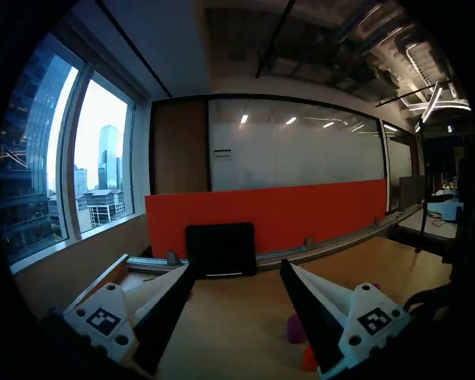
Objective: Pour water
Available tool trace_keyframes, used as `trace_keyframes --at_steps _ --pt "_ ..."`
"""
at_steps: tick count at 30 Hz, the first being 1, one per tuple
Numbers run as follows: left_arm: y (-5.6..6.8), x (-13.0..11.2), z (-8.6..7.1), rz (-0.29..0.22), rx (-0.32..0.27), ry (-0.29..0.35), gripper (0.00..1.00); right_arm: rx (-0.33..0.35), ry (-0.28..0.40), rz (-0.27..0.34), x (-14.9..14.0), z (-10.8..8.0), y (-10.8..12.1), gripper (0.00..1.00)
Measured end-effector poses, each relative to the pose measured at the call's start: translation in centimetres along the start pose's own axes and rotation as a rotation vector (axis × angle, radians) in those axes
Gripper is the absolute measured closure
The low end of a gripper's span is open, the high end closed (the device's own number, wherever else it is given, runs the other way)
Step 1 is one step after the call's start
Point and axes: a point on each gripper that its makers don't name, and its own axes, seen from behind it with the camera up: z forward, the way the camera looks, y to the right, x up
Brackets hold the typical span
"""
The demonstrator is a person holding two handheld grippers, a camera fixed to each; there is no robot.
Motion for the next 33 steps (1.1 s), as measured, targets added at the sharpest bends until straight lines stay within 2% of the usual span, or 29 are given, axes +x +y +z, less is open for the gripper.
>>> trace_keyframes --at_steps 6,13,18,26,29,33 --pt "0.7 1.1 0.2 -0.013 -0.040 0.002 0.03 0.037 -0.009 0.001 0.3 0.2 -0.5 0.01" --pt "2.4 1.0 0.4 -0.032 -0.128 -0.010 0.03 0.179 -0.017 0.014 0.4 -0.6 -3.1 0.01" --pt "4.1 1.7 0.3 -0.025 -0.204 -0.005 0.03 0.288 -0.013 0.017 1.1 -1.4 -4.8 0.01" --pt "7.8 2.8 -0.7 -0.029 -0.368 0.002 0.03 0.432 -0.011 0.008 2.0 -2.8 -7.6 0.01" --pt "8.5 2.9 -1.0 -0.022 -0.403 0.003 0.03 0.465 -0.014 0.003 2.2 -3.2 -8.3 0.01" --pt "9.0 2.9 -1.1 -0.013 -0.432 0.003 0.03 0.477 -0.013 -0.009 2.2 -3.3 -8.6 0.01"
